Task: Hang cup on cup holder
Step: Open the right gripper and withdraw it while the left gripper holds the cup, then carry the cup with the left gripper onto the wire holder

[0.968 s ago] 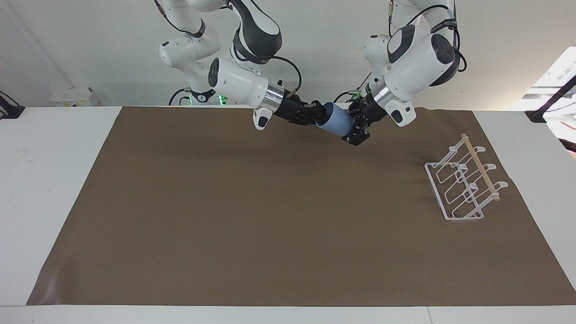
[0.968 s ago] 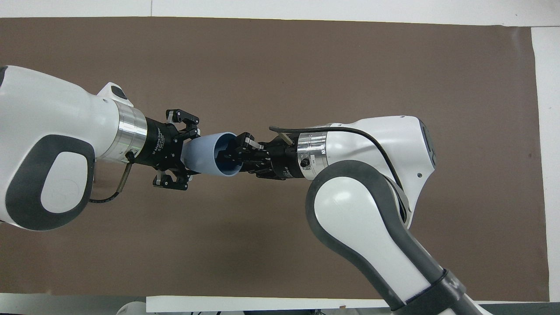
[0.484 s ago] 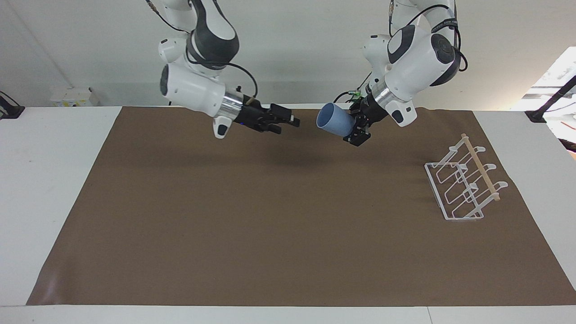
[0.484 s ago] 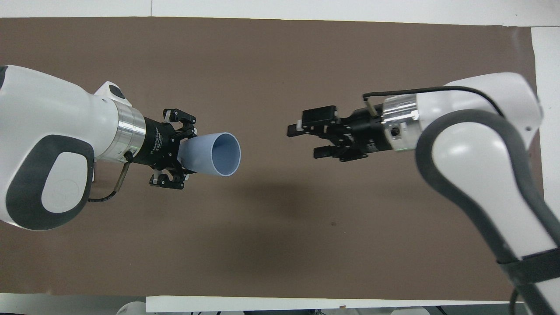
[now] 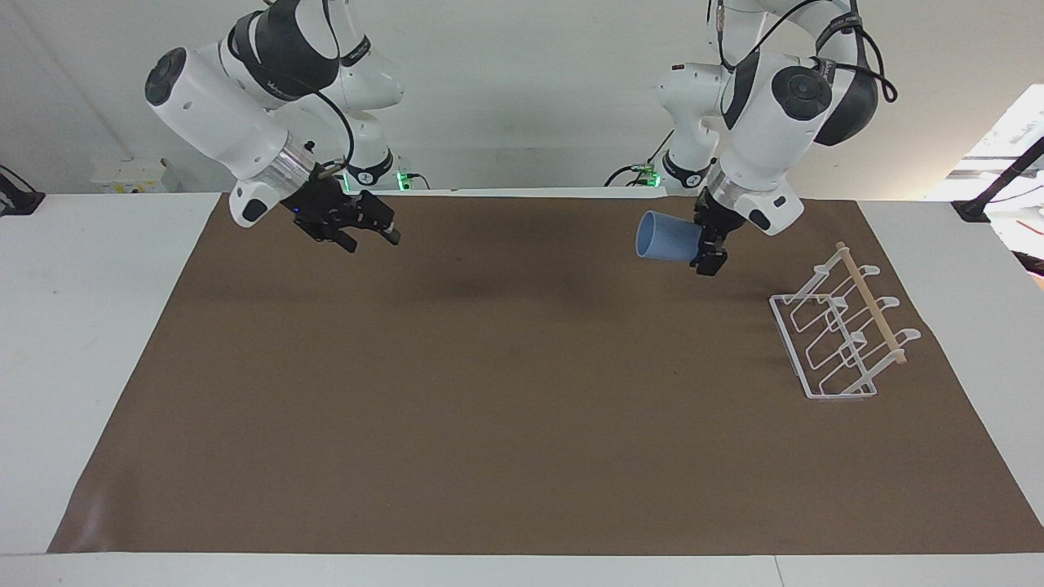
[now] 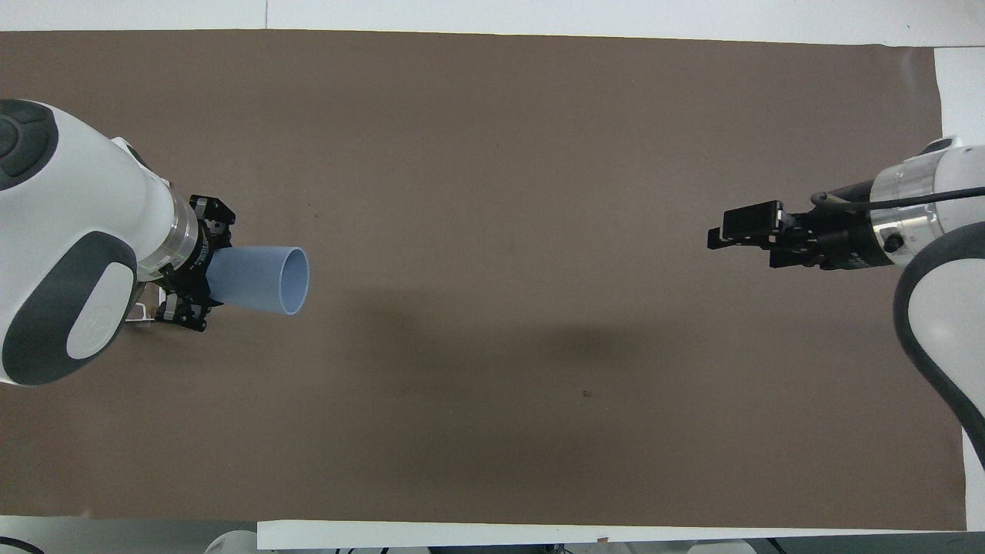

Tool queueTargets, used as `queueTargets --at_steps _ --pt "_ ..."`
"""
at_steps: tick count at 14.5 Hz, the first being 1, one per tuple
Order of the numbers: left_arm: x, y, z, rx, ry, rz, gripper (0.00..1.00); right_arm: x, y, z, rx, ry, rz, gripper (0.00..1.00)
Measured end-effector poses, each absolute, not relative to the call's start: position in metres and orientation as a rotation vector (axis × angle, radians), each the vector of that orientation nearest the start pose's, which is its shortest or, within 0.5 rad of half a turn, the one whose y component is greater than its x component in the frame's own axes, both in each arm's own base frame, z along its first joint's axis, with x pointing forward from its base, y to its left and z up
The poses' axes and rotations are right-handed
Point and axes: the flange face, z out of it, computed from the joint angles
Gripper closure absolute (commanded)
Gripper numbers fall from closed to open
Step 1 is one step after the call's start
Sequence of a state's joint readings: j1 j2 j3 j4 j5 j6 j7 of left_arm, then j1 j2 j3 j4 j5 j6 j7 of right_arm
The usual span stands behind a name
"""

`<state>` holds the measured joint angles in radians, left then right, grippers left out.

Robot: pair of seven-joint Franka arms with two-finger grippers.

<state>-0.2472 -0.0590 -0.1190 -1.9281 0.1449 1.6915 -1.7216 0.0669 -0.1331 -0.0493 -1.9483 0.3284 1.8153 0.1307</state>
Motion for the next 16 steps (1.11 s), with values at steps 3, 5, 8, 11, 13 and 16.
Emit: queueTargets --at_steps 3,5,8,11,13,16 --pt "0.511 -0.148 0.488 -2.102 -1.582 -0.441 1.0 0.525 -0.011 0.58 -2.976 0.239 -0.072 0.01" --pt "0.519 -0.141 0.481 -1.954 -1.439 -0.649 1.0 0.521 -0.019 0.611 -3.07 0.215 -0.077 0.01" --pt "0.532 -0.14 0.461 -1.746 -1.29 -0.879 1.0 0.51 -0.028 0.638 -3.17 0.201 0.003 0.01" --pt "0.547 -0.135 0.446 -1.593 -1.161 -1.016 1.0 0.511 -0.052 0.63 -3.19 0.203 0.099 0.01" --pt "0.56 -0.131 0.442 -1.507 -1.123 -1.098 1.0 0.52 -0.065 0.625 -3.189 0.16 0.132 0.01" --pt "0.577 -0.128 0.429 -1.428 -1.089 -1.151 1.0 0.524 -0.068 0.623 -3.188 0.142 0.151 0.01"
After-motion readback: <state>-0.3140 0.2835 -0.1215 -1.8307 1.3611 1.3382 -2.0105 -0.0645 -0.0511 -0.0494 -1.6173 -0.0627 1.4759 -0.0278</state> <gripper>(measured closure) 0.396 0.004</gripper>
